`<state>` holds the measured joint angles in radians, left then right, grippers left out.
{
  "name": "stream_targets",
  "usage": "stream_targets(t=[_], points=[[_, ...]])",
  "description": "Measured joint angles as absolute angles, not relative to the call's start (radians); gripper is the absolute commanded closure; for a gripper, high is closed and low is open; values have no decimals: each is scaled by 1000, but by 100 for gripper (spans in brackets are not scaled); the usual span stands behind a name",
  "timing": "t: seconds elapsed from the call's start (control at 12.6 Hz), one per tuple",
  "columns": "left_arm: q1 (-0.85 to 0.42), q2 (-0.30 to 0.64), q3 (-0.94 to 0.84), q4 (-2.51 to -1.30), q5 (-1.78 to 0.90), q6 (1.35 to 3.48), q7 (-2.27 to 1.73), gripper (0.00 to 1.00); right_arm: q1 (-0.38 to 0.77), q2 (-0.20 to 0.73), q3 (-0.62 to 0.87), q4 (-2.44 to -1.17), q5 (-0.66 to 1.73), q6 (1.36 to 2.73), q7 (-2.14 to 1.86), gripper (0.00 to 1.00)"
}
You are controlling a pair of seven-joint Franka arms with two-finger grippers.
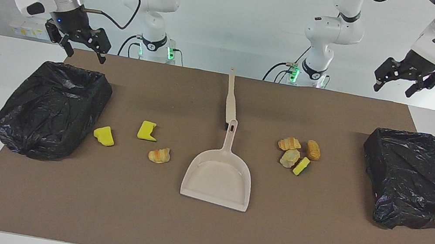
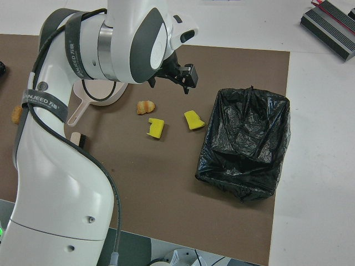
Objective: Sweep and dump trash in bin
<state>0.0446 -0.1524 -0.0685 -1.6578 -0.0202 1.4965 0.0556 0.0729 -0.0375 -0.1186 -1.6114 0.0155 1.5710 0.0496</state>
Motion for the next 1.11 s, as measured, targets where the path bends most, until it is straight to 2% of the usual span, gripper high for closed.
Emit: stream_targets(t=[1.11], points=[[39,-130,-80,-1672,-16,1519,55,0,75,-38,-118,-1620,16,1571,50,0]])
